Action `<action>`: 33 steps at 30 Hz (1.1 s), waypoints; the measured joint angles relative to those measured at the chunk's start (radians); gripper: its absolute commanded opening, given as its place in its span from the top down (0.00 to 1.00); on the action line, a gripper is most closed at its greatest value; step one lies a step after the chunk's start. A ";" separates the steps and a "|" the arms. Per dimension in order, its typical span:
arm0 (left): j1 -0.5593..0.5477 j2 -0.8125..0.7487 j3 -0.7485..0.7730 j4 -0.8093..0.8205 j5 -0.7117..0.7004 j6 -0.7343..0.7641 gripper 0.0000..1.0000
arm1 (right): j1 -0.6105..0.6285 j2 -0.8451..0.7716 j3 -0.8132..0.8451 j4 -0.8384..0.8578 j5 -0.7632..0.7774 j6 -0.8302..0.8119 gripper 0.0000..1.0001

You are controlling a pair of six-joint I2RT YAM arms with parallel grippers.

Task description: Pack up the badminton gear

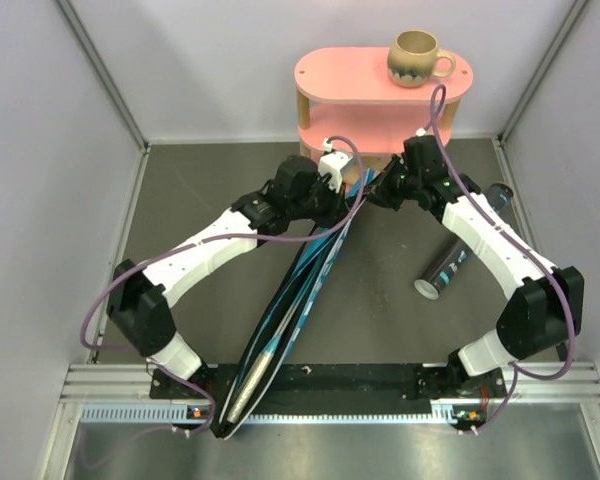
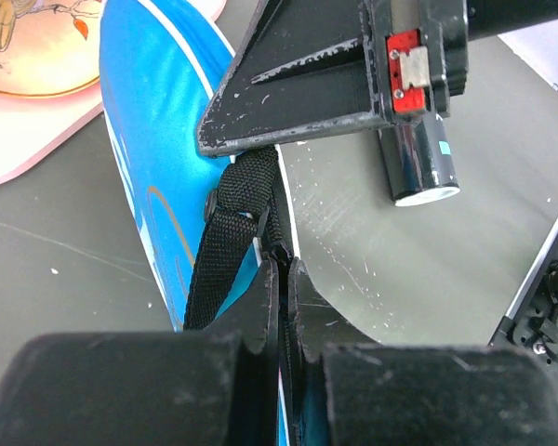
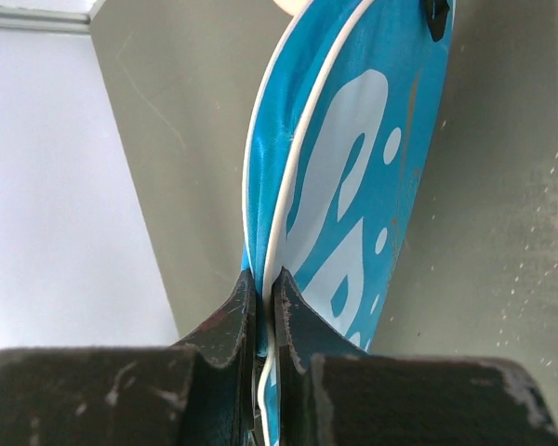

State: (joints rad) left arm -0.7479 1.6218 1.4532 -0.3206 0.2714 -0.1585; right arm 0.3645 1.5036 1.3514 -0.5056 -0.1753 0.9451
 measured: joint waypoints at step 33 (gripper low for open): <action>0.001 0.132 0.261 -0.147 0.090 0.003 0.52 | -0.117 -0.048 -0.077 0.124 0.136 -0.081 1.00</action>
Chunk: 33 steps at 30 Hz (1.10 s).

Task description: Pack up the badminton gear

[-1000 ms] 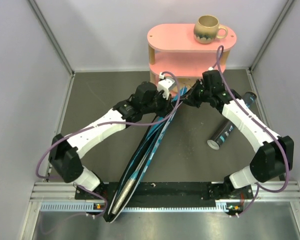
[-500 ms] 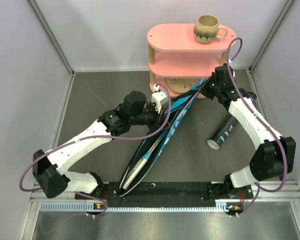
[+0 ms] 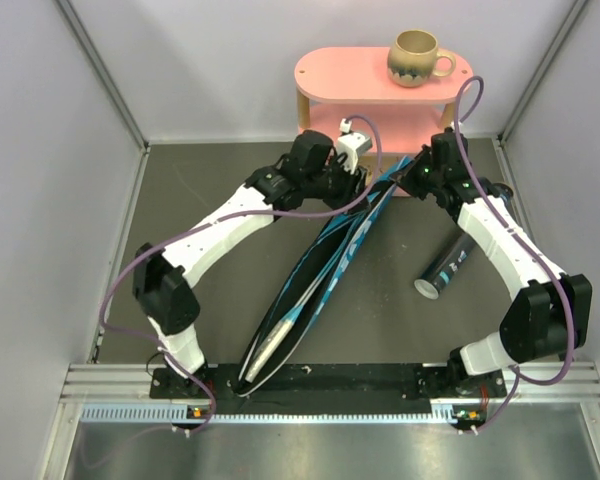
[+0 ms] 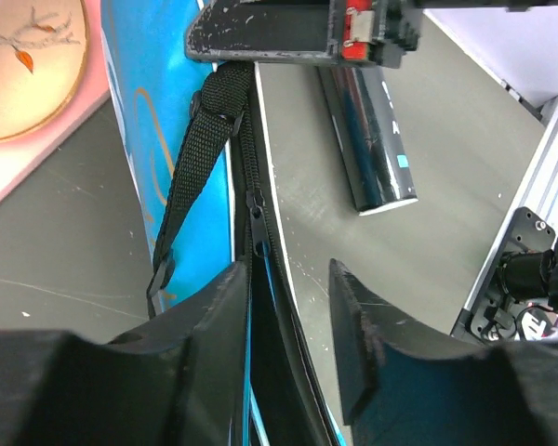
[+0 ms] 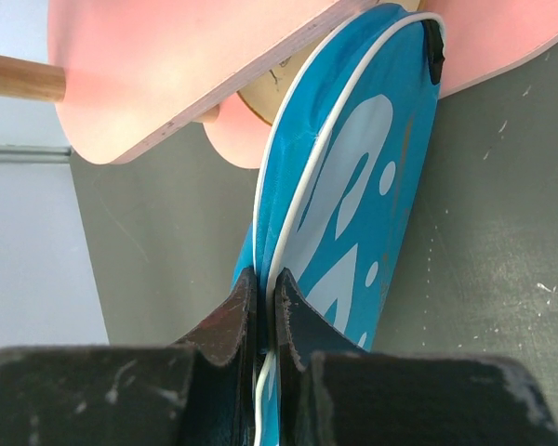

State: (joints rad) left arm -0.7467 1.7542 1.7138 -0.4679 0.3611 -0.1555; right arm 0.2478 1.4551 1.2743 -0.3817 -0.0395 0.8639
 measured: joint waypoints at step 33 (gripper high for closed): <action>0.000 0.160 0.117 -0.060 -0.018 0.008 0.71 | 0.000 0.000 0.000 0.008 -0.044 0.001 1.00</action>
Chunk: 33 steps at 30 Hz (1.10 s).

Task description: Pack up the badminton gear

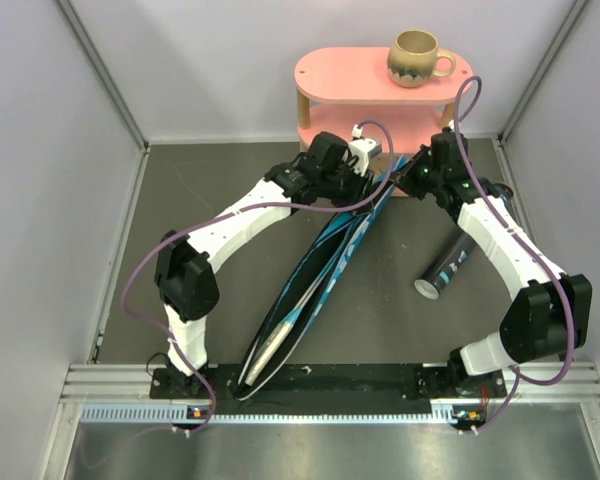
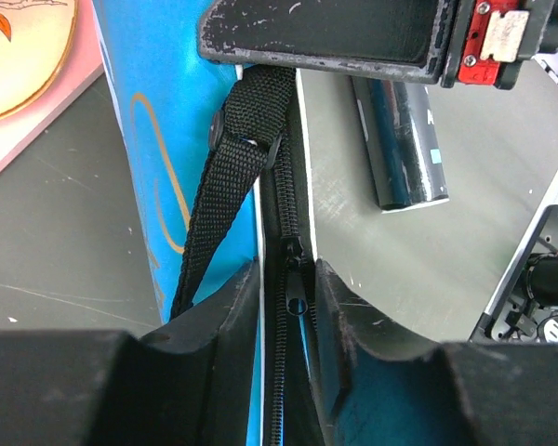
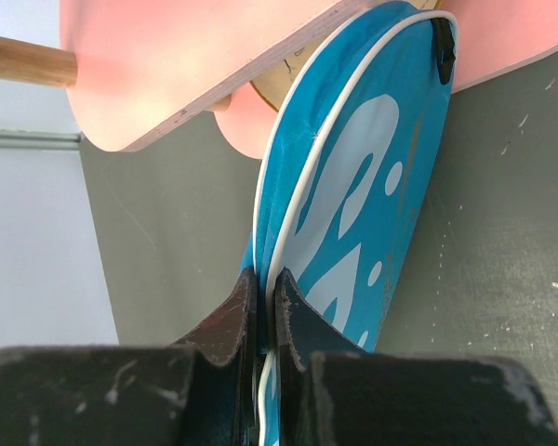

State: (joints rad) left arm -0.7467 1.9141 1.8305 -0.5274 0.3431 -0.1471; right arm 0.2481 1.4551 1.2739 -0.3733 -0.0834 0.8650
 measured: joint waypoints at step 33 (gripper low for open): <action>-0.044 -0.454 -0.553 0.137 -0.055 0.016 1.00 | -0.018 0.003 -0.005 0.003 -0.068 0.038 1.00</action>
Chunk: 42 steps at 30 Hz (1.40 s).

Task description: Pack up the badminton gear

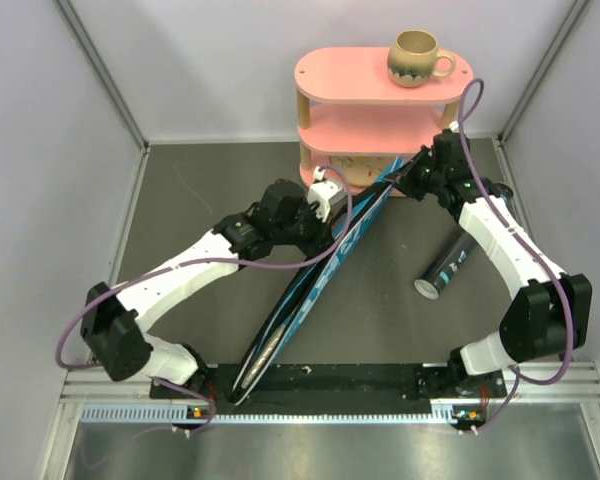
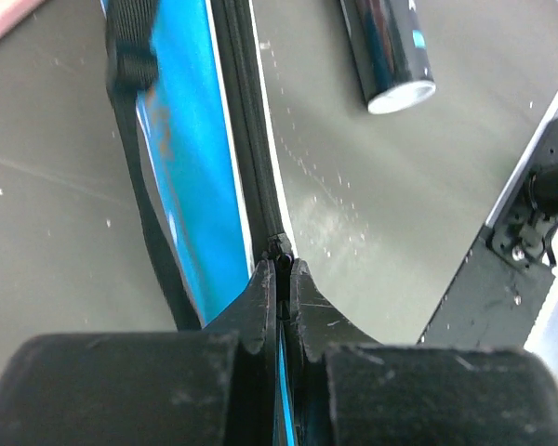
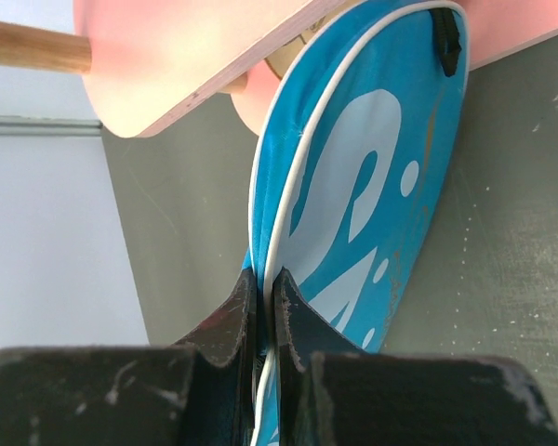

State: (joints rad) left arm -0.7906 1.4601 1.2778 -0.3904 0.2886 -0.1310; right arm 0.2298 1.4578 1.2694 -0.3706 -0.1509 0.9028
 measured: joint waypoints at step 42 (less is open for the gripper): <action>-0.082 -0.365 -0.344 -0.029 -0.036 -0.076 1.00 | 0.175 -0.370 -0.329 -0.124 0.199 0.274 1.00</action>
State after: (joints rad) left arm -0.8730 1.0946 0.9333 -0.4191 0.2523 -0.2073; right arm 0.4049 1.0878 0.9405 -0.4942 0.0479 1.1763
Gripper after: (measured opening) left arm 0.035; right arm 0.034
